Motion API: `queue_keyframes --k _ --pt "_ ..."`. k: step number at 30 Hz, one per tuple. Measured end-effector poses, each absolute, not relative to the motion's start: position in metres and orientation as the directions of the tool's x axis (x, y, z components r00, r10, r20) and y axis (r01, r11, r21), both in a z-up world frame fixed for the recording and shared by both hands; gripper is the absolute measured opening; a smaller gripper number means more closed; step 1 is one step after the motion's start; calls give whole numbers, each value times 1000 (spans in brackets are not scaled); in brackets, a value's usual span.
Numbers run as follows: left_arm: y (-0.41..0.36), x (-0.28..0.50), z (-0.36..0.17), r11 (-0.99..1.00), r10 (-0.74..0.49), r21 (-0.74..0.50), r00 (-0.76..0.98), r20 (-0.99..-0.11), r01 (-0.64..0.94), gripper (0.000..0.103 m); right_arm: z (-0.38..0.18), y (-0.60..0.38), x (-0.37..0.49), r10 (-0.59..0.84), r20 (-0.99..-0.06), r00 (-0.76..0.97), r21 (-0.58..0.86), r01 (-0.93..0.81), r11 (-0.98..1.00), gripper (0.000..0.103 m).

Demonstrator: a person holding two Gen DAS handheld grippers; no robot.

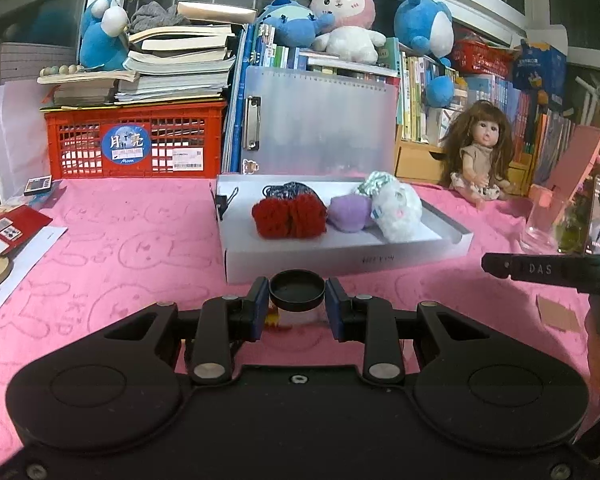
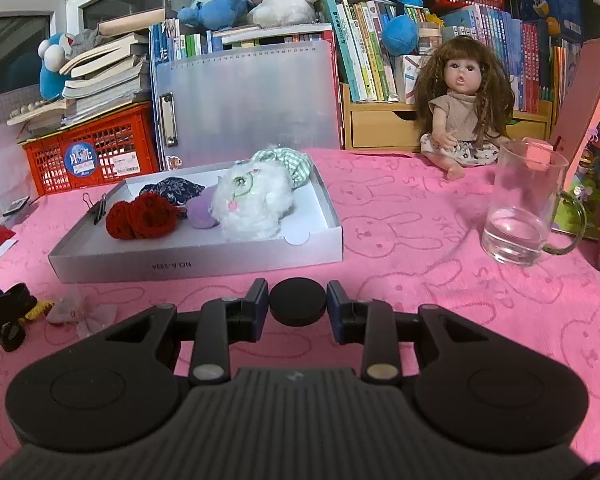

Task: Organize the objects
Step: 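Close the right gripper on the black lid while the left gripper grasps the black cap, then carry the lid with the right gripper while the left gripper carries the cap into the box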

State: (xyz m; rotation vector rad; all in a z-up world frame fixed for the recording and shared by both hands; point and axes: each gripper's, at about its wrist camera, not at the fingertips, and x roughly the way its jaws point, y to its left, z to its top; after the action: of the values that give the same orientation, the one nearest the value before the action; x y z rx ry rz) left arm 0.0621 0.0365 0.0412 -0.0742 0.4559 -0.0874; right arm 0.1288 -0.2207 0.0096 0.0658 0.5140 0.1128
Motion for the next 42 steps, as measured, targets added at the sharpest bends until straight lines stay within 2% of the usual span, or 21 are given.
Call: queue_keyframes --k 17,42 --pt "44 133 62 990 -97 -139 888 -450 38 29 39 -222 174 138 -458 878 120 -92 988 36" --pt "42 228 38 990 -33 -131 839 -543 -46 29 25 -211 252 148 -540 829 146 -81 986 36"
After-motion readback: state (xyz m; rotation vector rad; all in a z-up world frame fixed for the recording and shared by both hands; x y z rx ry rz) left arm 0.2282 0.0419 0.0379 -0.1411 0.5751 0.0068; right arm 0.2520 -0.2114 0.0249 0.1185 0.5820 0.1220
